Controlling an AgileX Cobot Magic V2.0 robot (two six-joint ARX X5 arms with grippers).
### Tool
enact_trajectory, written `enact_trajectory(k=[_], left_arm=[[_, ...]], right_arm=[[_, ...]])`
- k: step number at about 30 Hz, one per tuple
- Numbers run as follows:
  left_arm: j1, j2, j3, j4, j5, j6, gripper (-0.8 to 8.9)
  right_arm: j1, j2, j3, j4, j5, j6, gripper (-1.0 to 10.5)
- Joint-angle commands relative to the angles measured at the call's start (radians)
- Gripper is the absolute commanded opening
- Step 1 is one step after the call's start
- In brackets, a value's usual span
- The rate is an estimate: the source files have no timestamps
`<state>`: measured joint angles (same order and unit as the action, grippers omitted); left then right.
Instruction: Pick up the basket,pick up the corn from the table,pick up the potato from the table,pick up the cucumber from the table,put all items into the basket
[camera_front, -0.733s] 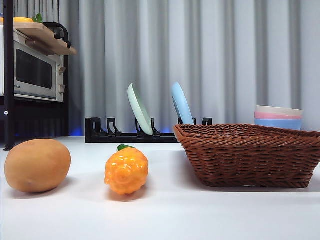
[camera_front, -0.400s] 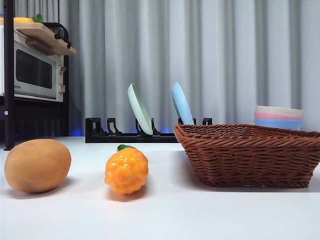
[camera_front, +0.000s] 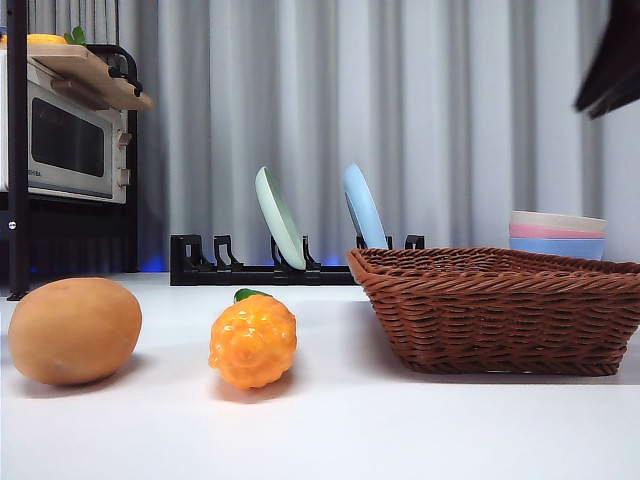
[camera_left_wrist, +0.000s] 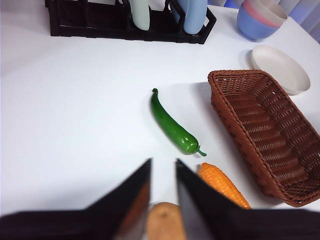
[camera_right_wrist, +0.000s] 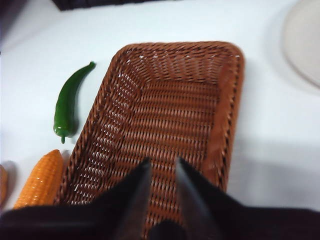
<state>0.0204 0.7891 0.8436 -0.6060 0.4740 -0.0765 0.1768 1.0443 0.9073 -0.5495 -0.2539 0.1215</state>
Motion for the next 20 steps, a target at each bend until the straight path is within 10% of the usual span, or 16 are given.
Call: enact_trajectory(k=[1,11,15,20], left_arm=[[0.000,0.008,0.002,0.000,0.005,0.021,3.46],[0.000,0.008,0.002,-0.002,0.004,0.021,3.46],[0.000,0.008,0.002,-0.001,0.004,0.021,3.46],[0.000,0.008,0.002,-0.002,0.003,0.020,3.46]], right_arm=[[-0.001,0.087,0.032,-0.002,-0.002,-0.043,3.5],[-0.093,0.444,0.158,-0.013,-0.014,-0.074,3.4],[-0.124,0.563,0.178,-0.012,-0.167,-0.074,3.4],[-0.130,0.644,0.178,-0.006,-0.211,-0.071,-0.2]])
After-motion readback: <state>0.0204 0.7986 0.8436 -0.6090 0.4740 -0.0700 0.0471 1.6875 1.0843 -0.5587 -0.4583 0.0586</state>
